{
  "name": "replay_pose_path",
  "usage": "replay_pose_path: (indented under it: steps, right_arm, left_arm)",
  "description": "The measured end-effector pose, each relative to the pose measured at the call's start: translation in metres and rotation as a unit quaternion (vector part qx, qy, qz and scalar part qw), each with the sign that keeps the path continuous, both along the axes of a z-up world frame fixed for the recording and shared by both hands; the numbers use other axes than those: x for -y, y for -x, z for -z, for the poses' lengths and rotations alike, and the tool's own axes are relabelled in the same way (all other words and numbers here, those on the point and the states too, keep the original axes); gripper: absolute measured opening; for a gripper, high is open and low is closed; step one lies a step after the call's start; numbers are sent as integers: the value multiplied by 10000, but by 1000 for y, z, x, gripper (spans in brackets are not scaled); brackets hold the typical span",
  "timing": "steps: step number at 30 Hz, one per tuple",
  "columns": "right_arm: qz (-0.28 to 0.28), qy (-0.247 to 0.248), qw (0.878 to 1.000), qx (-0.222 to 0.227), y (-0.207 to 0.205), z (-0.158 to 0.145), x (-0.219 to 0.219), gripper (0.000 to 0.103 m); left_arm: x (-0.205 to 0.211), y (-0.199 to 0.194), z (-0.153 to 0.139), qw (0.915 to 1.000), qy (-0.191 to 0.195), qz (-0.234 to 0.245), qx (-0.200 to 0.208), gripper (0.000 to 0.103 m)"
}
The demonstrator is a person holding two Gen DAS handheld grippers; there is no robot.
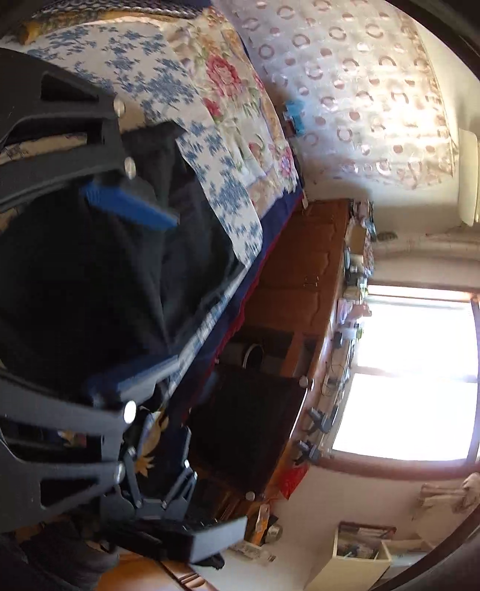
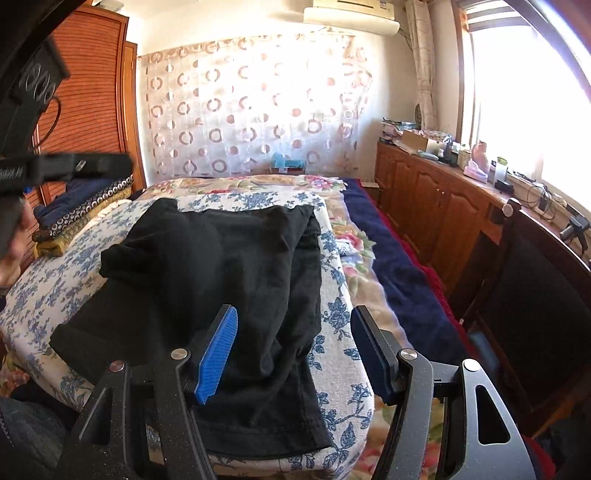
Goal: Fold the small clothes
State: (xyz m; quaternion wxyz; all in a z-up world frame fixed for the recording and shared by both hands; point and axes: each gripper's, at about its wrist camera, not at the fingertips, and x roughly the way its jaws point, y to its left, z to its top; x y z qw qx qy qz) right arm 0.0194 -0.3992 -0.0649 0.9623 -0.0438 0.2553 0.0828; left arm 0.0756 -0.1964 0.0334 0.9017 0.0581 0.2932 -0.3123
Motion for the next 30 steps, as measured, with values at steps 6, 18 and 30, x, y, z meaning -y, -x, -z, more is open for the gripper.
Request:
replay_pose_path:
  steps: [6, 18, 30]
  right_arm:
    - [-137, 90, 9998, -85, -24, 3, -11, 66]
    - [-548, 368, 9976, -200, -41, 5, -41, 66]
    - [-705, 713, 9939, -468, -70, 8, -51, 66]
  left_arm:
    - [-54, -6, 36, 9974, 76, -689, -216, 77]
    - [-121, 16, 86, 9866, 265, -1532, -496, 77]
    - [-133, 38, 98, 9846, 269, -1704, -283, 77]
